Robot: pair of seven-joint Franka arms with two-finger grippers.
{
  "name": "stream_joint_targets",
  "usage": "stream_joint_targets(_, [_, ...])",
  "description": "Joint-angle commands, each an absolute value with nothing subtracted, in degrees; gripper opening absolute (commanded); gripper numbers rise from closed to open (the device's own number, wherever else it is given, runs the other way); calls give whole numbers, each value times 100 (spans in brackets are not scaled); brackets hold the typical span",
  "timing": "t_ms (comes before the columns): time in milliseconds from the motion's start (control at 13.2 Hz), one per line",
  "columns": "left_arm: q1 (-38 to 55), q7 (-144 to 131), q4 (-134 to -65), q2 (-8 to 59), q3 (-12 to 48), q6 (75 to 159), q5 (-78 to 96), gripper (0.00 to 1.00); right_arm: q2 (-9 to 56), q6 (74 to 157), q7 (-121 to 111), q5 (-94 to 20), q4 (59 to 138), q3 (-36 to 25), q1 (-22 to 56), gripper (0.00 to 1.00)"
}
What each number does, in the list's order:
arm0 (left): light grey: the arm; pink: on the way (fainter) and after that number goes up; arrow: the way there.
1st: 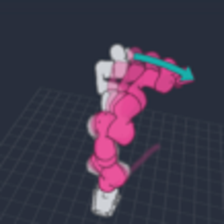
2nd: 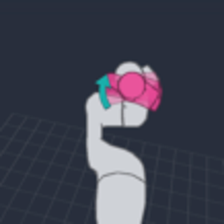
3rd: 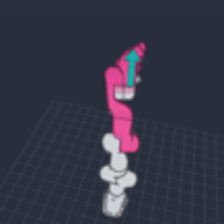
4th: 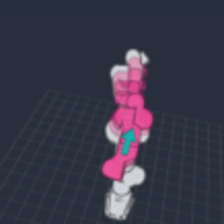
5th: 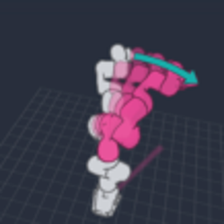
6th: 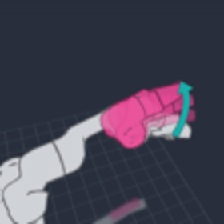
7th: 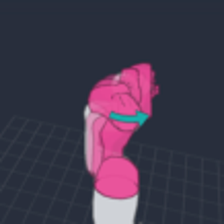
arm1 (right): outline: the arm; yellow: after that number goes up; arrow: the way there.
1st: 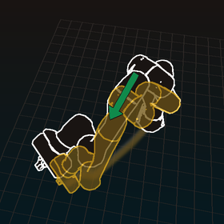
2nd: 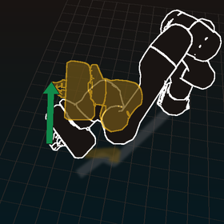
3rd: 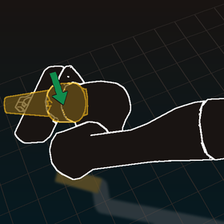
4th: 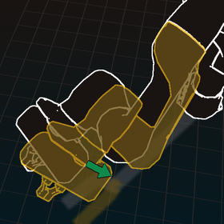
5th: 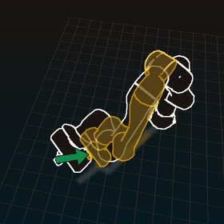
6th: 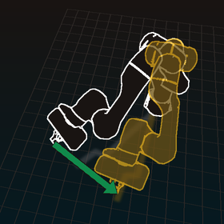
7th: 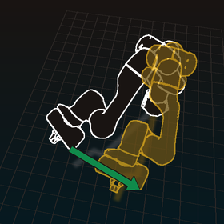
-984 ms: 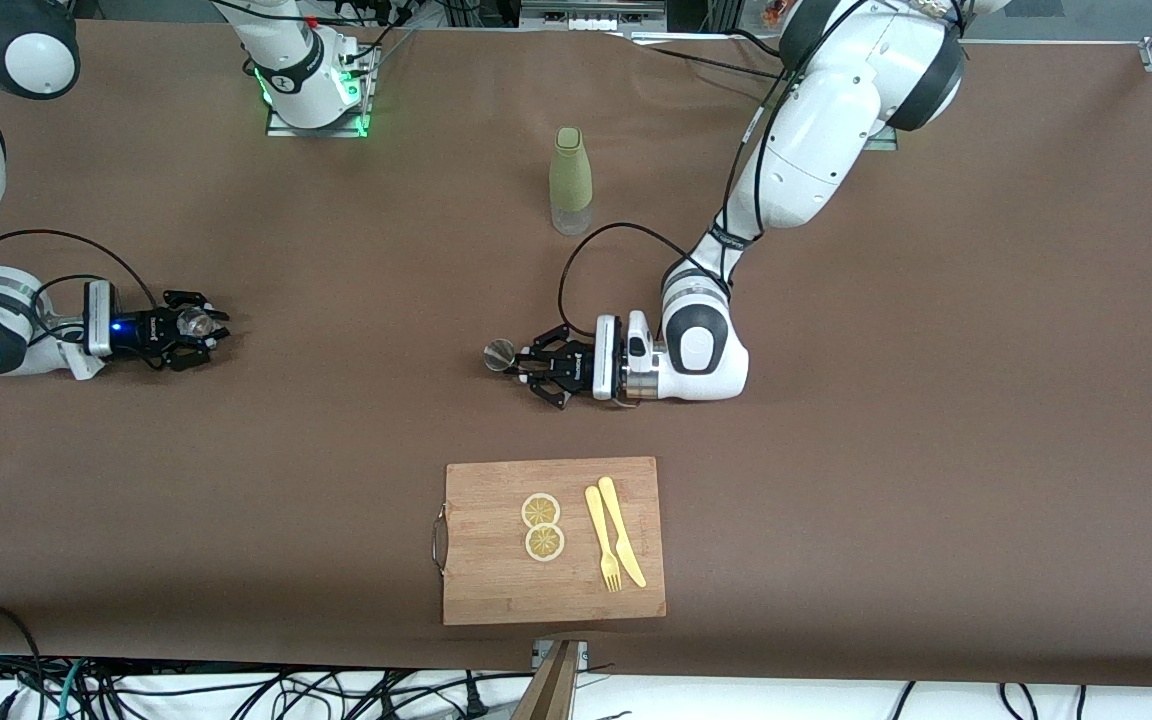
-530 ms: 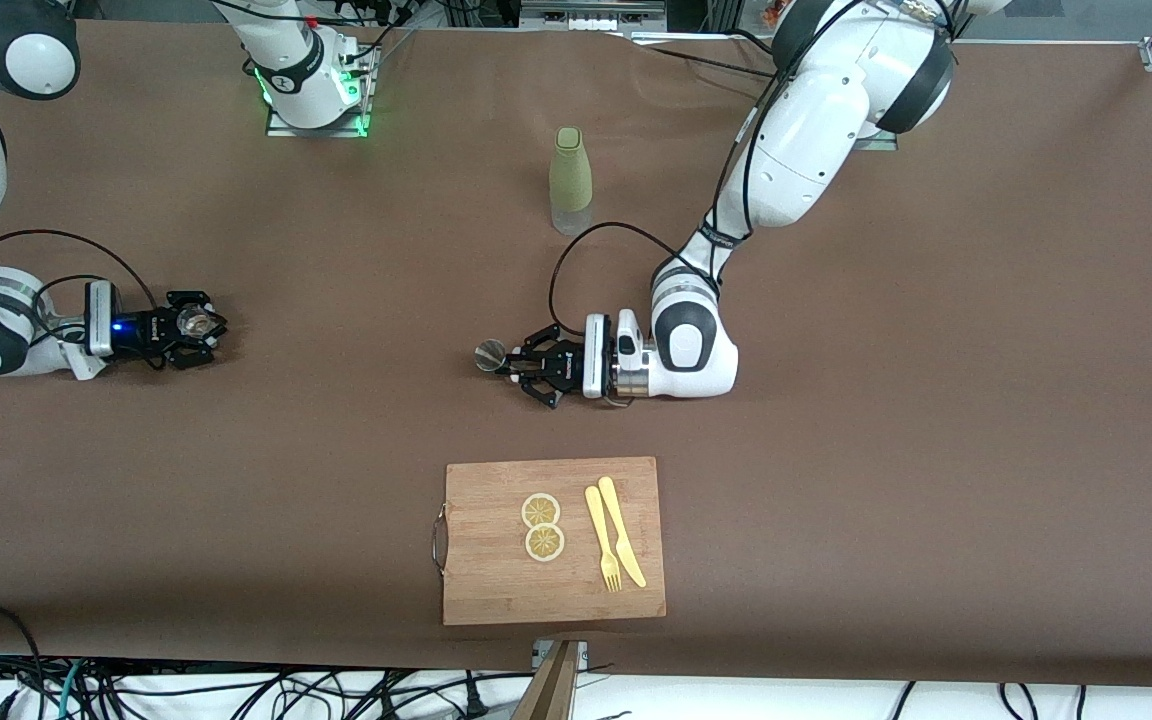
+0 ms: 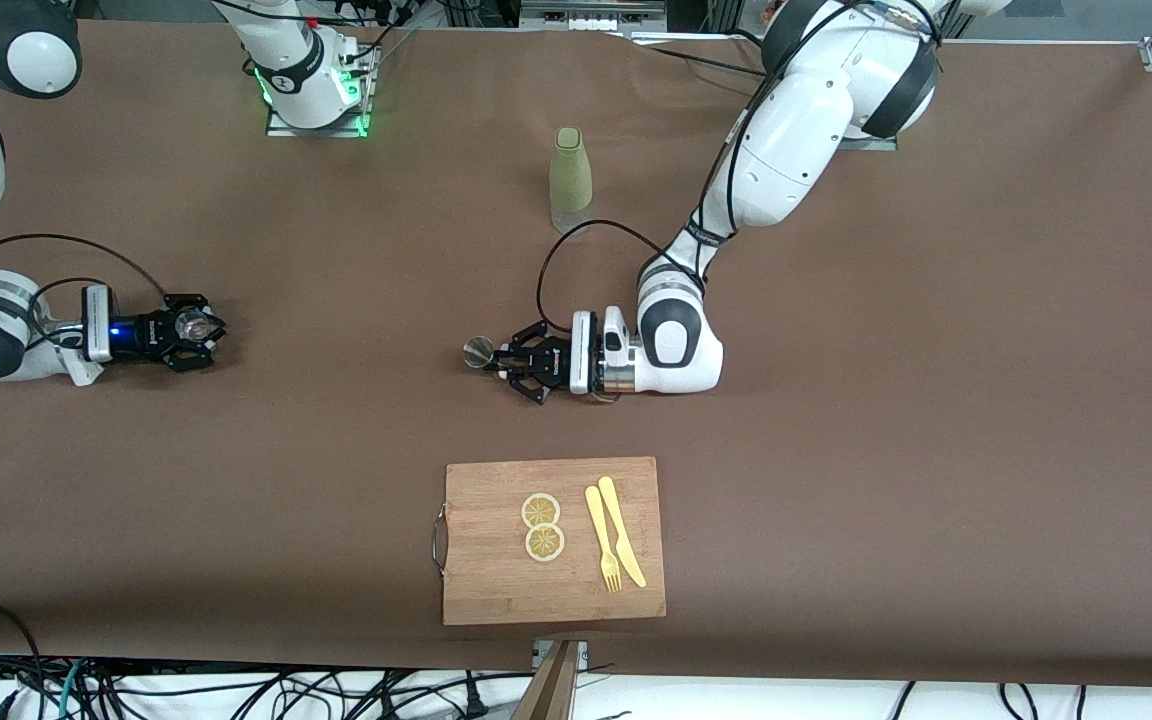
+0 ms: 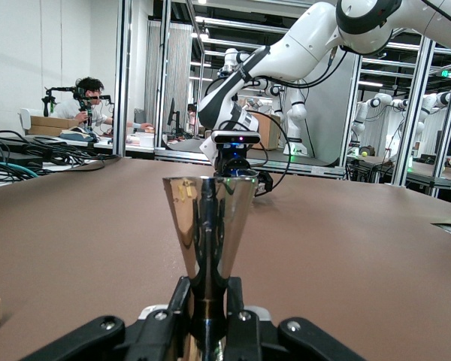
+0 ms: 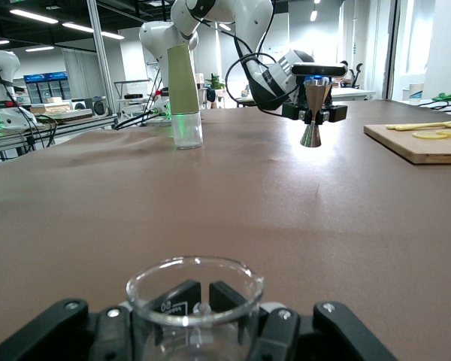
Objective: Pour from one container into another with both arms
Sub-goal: 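Move the glass beaker with the right gripper beside the jigger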
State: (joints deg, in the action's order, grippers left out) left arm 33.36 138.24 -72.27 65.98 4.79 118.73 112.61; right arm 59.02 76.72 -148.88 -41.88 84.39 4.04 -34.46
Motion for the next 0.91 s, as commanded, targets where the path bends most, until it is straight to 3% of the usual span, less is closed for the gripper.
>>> stream_joint_targets(0, [3428,13772,-6926,6750,431,11936,11487,0,5434,7629,-14669,-4140,8700,439,-3226,8])
stream_joint_targets(833, [3507,13825,-6926,6785,439,11909,11724,0,3938,8112,-13922,-4877,9624,439,-1618,8])
